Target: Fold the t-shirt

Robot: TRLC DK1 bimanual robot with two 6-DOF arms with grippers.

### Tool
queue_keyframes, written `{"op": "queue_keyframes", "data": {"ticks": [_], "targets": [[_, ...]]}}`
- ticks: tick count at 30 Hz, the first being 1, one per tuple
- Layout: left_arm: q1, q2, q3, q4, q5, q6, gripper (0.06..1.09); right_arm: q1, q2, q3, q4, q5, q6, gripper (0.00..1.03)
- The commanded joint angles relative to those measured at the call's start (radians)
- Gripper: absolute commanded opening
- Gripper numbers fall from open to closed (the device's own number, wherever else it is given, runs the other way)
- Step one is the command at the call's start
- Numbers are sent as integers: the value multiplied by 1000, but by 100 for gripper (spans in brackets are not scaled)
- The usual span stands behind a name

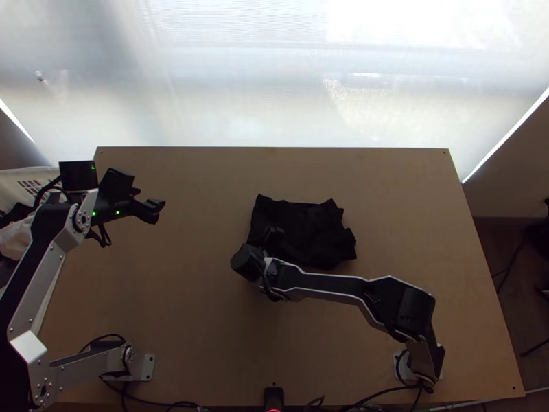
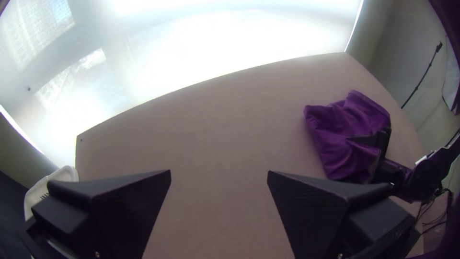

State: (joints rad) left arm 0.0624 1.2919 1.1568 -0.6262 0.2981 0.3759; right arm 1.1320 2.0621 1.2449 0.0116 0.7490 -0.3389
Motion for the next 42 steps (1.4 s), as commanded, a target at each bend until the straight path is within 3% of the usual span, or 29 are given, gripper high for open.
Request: {"op": "queue_keyframes", "data": {"ticks": [1,12,19,24,30,38,42], "targets": [[36,-6,-5,-3,3,18,104,-24,43,27,27,1,-45,78],[100,-8,-16,-9,16,66,103,-40,86,14,110,0,-120,23],[126,-8,-11,-7,24,78,103,-74,99,19,142,-5,-160,3],[143,-8,9,-9,26,78,103,-81,70,16,176,-10,-198,3],[152,-3,41,-20,26,78,103,-101,-7,65,274,-10,-327,3],[154,-23,104,-124,26,26,103,-213,-105,212,295,-11,-450,3],[140,-60,90,-171,26,15,103,-273,-154,248,295,-40,-466,3]]}}
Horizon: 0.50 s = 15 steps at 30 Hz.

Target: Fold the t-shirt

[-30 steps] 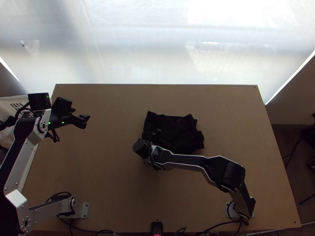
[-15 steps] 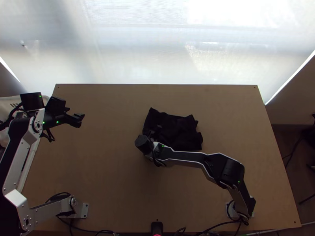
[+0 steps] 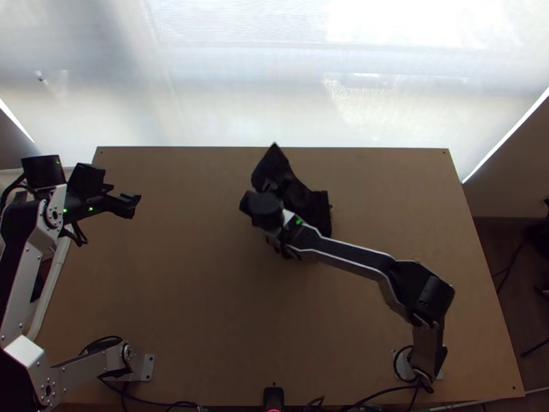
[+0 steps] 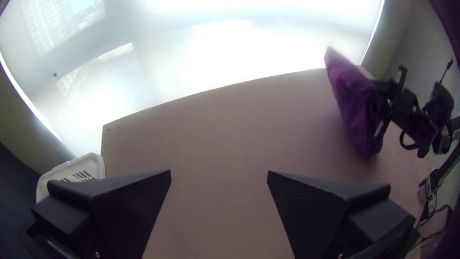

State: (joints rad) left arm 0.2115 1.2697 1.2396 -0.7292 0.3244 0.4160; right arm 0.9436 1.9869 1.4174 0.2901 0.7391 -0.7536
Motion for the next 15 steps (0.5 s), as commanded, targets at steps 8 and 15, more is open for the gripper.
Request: {"op": "queue_keyframes", "data": {"ticks": [8,15], "targets": [[-9,-73,-19,-102,-24,-42,103,-213,-143,92,29,-165,34,3],[-11,-78,-23,-101,-64,-77,103,-241,-105,184,17,-242,77,3]]}}
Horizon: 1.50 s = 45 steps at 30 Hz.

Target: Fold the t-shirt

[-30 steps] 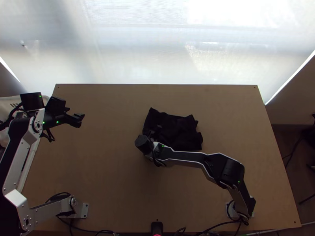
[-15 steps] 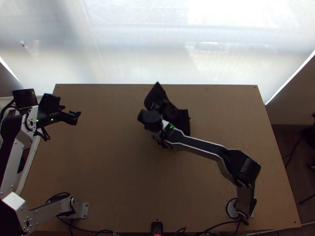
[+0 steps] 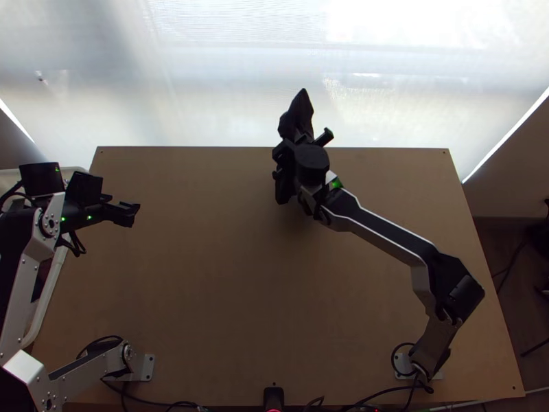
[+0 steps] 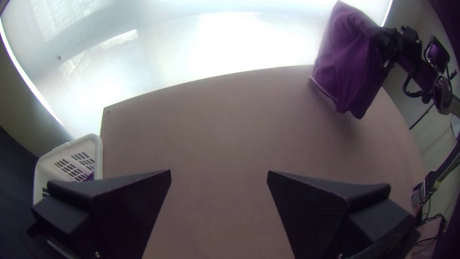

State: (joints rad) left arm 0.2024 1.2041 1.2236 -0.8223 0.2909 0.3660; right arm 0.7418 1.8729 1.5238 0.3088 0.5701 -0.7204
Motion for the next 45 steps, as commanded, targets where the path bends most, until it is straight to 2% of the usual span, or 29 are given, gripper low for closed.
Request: {"op": "queue_keyframes", "data": {"ticks": [1,9,15,20,30,45], "targets": [[-1,-15,-10,-8,-36,-29,103,-39,14,85,-2,-82,56,3],[9,-51,-49,-5,-70,-22,103,-58,75,137,4,-125,105,3],[12,-75,-79,-5,-93,-27,103,-134,108,141,7,-164,153,3],[9,-97,-115,-3,-98,-38,103,-226,80,56,12,-203,190,3],[3,-80,-151,68,-145,-68,103,-443,46,-123,67,-358,230,3],[-40,-37,-136,106,-197,-91,104,-722,88,-171,99,-521,268,3]]}}
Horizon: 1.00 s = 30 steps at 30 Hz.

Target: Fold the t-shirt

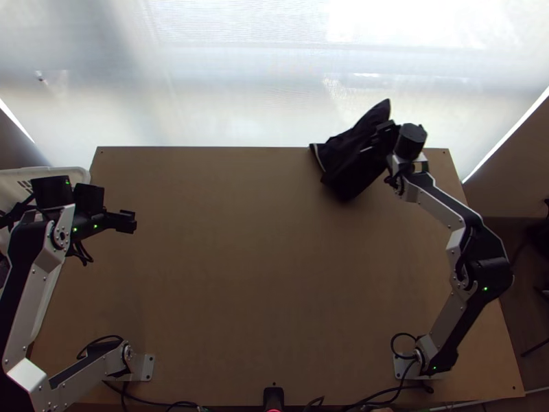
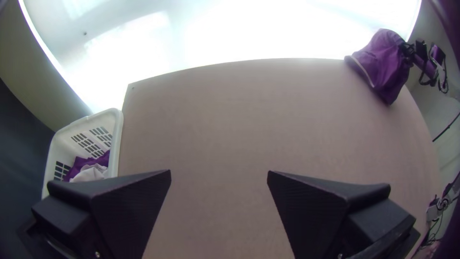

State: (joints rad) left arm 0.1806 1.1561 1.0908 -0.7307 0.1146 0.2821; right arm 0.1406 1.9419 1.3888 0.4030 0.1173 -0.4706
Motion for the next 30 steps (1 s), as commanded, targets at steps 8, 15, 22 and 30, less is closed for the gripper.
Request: {"op": "queue_keyframes", "data": {"ticks": [8,15,22,30], "targets": [[-46,16,-34,25,-47,-9,104,-259,74,-79,49,-133,12,3],[-58,30,-39,37,-52,-11,104,-360,121,-77,60,-183,-11,3],[-69,40,-34,51,-58,-14,104,-430,154,-73,60,-200,-16,3],[-72,40,-37,51,-64,-12,104,-487,183,-99,54,-203,-31,15]]}}
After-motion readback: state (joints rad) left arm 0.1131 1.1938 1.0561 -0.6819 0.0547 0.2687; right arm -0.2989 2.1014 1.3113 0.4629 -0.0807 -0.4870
